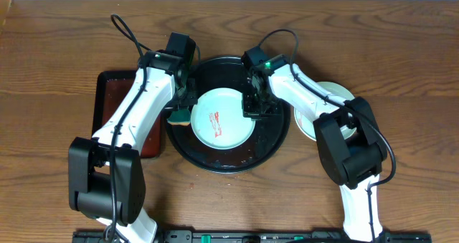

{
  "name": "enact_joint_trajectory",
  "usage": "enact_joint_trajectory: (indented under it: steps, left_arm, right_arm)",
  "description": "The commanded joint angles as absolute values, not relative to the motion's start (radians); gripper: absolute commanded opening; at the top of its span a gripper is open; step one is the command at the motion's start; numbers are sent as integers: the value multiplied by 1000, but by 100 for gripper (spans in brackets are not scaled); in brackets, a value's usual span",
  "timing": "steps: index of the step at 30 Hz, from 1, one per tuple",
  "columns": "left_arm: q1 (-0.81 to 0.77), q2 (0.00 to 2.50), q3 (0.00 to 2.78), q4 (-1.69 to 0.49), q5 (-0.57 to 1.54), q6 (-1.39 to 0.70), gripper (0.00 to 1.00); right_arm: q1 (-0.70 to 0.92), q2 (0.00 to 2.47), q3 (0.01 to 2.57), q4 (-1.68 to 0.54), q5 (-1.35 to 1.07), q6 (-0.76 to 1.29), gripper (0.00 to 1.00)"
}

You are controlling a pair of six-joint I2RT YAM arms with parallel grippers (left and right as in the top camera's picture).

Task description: Clean dirty plates on tray and stack at the side

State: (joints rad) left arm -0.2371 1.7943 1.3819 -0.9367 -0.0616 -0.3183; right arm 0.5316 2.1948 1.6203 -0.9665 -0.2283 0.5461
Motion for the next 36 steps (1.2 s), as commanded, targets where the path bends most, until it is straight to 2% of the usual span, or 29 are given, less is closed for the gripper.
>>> enact_joint_trajectory:
  steps: [1,8,21,28,30,36]
  left_arm:
    - [-236,1805,1395,-936,2,-328,8]
    - [-258,1807,1341,-883,19,-377,8]
    - [-398,1876,1290,-789,15,-519,7]
    - [-435,2009,1283,-788,31,-553,7]
    - [-435,2038,1283,-784,113,-507,7]
    - [-435,2051,1283,-768,522,-145,7]
  right_arm:
    - [529,2225,1589,-930,-207,572,1]
    - [529,2225,1578,-867,-206,449,1]
    - [529,2225,1465,-774,-207,447,1]
    - [529,2225,1465,-768,-207,447,1]
    - [529,2225,1465,-768,-206,446,1]
    - [529,2225,1464,-761,-206,447,1]
